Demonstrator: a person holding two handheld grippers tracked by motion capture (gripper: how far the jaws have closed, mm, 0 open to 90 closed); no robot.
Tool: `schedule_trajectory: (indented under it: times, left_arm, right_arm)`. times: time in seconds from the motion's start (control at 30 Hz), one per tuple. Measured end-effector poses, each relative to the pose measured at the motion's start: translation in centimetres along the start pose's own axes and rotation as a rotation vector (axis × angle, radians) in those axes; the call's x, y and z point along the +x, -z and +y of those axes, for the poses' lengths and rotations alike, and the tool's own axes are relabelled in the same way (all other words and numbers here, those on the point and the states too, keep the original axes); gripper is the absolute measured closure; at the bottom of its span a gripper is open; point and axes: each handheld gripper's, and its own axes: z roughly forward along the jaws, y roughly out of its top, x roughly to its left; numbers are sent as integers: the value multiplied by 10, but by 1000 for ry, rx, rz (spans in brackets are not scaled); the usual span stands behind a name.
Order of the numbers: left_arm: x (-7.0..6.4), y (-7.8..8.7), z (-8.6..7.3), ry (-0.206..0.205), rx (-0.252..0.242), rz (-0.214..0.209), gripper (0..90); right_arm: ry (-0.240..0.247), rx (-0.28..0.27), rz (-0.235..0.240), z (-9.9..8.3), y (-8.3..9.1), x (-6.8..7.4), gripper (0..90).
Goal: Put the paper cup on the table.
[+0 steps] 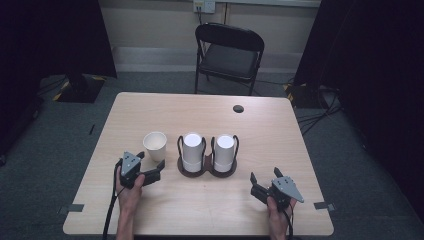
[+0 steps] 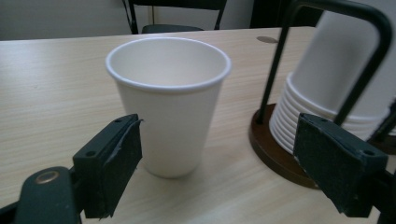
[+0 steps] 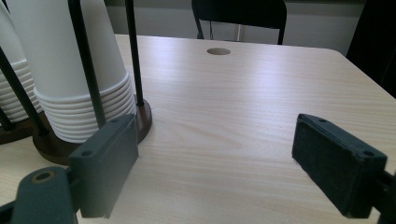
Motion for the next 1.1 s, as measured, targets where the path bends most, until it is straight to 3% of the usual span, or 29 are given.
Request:
schedule_trajectory:
  times: [0.33, 0.57, 0.7, 0.8, 0.87, 0.93, 1.1]
  left_arm:
    - [-30, 16, -2, -39, -38, -29, 155]
    - [-48, 24, -8, -41, -65, -46, 155]
    - [-59, 26, -17, -36, -61, -56, 155]
    - [-70, 27, -21, -51, -77, -81, 155]
    - [-78, 24, -25, -73, -74, -72, 155]
    - [-81, 21, -27, -52, -68, -93, 155]
    - [-86, 21, -32, -78, -94, -50, 156]
  right_arm:
    - [0, -2, 3, 0, 0, 0, 139]
    - [-1, 0, 3, 0, 0, 0, 139]
    - [1, 1, 1, 0, 0, 0, 139]
    - [7, 6, 3, 0, 0, 1, 139]
    - [7, 7, 4, 0, -1, 1, 139]
    - [7, 6, 3, 0, 0, 1, 139]
    - [6, 10, 11, 0, -1, 0, 140]
